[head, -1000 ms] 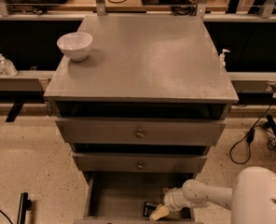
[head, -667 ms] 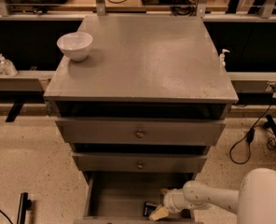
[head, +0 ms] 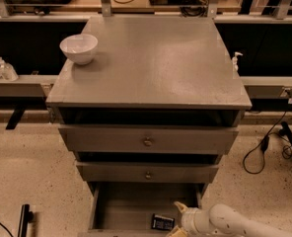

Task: Place rxbar blueberry into bottom drawer

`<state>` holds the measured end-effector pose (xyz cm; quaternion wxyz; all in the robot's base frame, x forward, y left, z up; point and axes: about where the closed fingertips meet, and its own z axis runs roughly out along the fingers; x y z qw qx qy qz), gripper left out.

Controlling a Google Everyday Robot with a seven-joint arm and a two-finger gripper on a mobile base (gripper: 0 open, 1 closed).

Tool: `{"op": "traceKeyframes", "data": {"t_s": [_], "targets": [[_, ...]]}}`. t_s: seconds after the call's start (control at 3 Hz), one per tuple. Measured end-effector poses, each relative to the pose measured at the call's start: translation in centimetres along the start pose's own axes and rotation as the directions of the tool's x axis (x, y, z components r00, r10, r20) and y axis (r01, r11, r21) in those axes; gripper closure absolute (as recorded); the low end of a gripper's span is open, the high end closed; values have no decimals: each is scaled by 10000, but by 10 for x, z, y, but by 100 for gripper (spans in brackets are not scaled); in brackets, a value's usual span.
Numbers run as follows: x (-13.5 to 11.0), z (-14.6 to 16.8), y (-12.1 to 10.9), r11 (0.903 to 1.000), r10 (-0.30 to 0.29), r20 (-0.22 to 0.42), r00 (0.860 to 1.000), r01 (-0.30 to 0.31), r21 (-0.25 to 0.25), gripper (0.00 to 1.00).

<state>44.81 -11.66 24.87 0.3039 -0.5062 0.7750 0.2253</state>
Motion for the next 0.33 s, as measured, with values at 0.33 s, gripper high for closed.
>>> {"op": "traceKeyframes", "data": {"t_s": [0.33], "targets": [[14, -15, -1, 9991, 237, 103, 9997, -241, 351, 0]]}}
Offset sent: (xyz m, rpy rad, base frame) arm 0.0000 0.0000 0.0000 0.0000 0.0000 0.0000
